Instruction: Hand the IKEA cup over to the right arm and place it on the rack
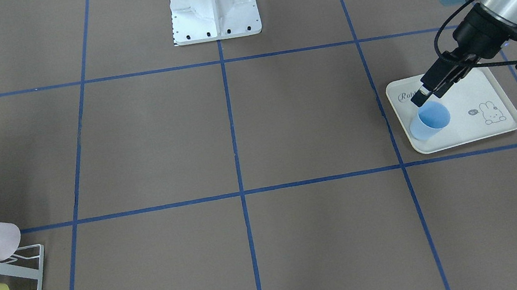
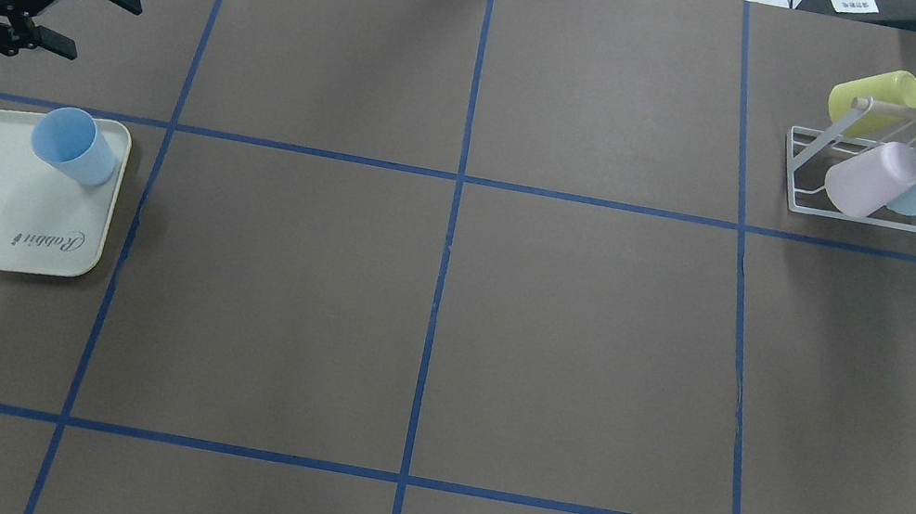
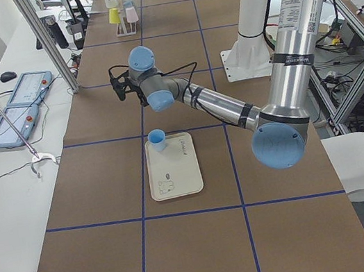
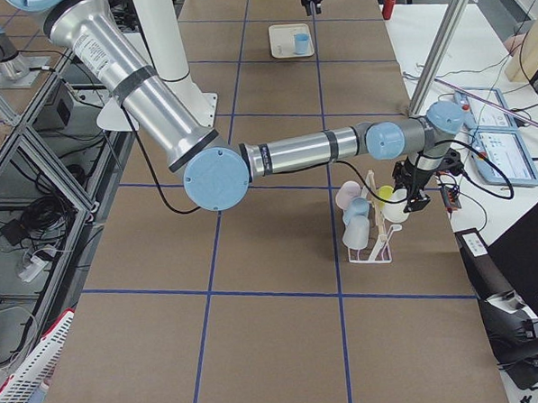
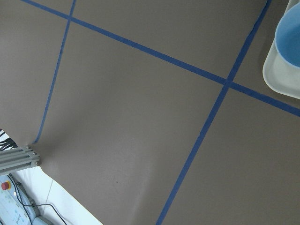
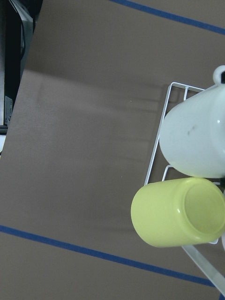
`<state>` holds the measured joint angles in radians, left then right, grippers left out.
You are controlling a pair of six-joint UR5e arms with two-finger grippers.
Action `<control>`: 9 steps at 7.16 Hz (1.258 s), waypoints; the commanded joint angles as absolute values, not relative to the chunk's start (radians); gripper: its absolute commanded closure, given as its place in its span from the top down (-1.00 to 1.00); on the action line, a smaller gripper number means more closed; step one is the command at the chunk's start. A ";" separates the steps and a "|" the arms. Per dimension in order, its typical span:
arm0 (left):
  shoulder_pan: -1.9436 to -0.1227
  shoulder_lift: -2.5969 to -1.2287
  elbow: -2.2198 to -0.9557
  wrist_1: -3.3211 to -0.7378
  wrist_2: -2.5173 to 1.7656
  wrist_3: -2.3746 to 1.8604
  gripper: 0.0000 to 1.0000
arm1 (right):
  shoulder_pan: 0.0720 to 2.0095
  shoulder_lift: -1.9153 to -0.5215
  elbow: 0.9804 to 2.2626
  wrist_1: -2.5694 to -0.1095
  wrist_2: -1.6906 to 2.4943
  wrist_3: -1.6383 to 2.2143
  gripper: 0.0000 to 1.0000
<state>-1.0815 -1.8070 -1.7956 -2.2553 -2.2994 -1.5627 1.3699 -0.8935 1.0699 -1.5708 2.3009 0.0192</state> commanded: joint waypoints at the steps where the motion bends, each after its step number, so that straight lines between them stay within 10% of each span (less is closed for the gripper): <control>1: -1.081 -1.807 -1.796 -2.255 -2.301 -1.565 1.00 | 1.353 -0.905 1.069 -1.569 2.299 0.017 -0.76; 3: -1.081 -1.807 -1.796 -2.255 -2.301 -1.566 1.00 | 1.342 -0.908 1.068 -1.569 2.296 0.017 -0.69; 7: -1.083 -1.805 -1.792 -2.255 -2.301 -1.562 1.00 | 1.324 -0.907 1.049 -1.566 2.296 0.021 0.75; 9: -1.085 -1.770 -1.787 -2.255 -2.292 -1.498 1.00 | 1.325 -0.902 1.051 -1.566 2.298 0.025 0.99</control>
<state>-1.0832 -1.7913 -1.7889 -2.2557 -2.2974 -1.5428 1.3258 -0.9053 1.0507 -1.5663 2.2974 0.0235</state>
